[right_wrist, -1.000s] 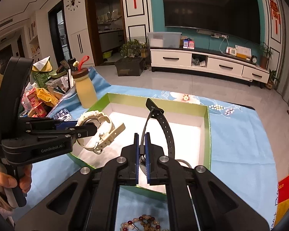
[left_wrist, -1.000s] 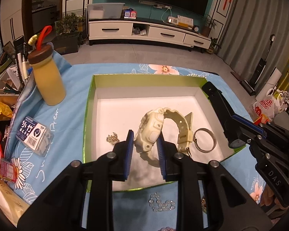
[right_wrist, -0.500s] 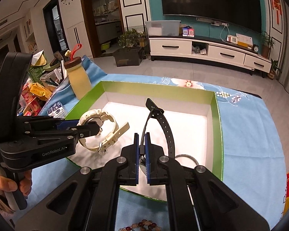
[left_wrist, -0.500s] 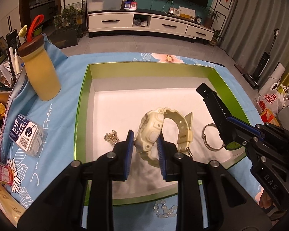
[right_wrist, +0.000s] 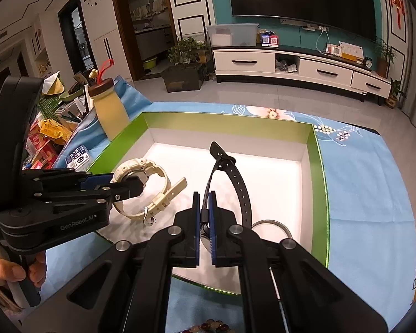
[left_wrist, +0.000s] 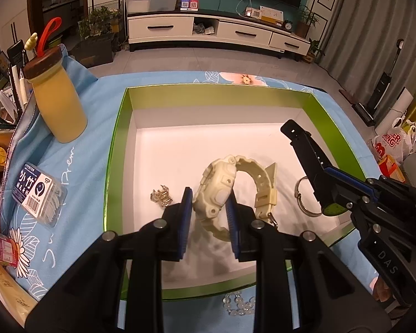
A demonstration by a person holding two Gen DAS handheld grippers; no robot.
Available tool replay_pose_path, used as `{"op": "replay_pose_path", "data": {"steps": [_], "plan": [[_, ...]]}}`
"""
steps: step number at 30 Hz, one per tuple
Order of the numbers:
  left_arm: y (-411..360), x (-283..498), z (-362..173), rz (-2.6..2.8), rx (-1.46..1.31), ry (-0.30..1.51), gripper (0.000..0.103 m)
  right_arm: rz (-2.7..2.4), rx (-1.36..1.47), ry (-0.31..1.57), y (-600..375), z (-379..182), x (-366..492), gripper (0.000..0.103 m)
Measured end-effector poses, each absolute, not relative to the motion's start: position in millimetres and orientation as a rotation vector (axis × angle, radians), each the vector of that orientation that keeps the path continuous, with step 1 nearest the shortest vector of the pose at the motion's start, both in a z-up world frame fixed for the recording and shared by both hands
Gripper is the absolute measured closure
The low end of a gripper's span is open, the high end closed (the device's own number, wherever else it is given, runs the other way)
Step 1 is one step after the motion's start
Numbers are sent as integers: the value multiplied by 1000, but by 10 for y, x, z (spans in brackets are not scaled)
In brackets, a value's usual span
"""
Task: Organize jewelry
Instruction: 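Lower both watches into the green box and open both grippers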
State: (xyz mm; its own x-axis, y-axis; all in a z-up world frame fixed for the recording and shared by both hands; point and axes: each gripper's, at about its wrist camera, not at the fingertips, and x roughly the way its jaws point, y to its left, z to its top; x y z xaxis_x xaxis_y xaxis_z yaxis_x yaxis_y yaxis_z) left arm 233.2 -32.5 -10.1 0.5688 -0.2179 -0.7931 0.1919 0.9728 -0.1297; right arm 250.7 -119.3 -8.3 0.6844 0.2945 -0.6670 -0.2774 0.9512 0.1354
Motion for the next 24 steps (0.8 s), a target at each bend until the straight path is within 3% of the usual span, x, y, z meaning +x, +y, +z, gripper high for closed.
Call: {"op": "replay_pose_path", "data": {"steps": [24], "plan": [[-353,2369,-123,-226,-20,947,78,303,40,763,-1288,-124,2565,98]]}}
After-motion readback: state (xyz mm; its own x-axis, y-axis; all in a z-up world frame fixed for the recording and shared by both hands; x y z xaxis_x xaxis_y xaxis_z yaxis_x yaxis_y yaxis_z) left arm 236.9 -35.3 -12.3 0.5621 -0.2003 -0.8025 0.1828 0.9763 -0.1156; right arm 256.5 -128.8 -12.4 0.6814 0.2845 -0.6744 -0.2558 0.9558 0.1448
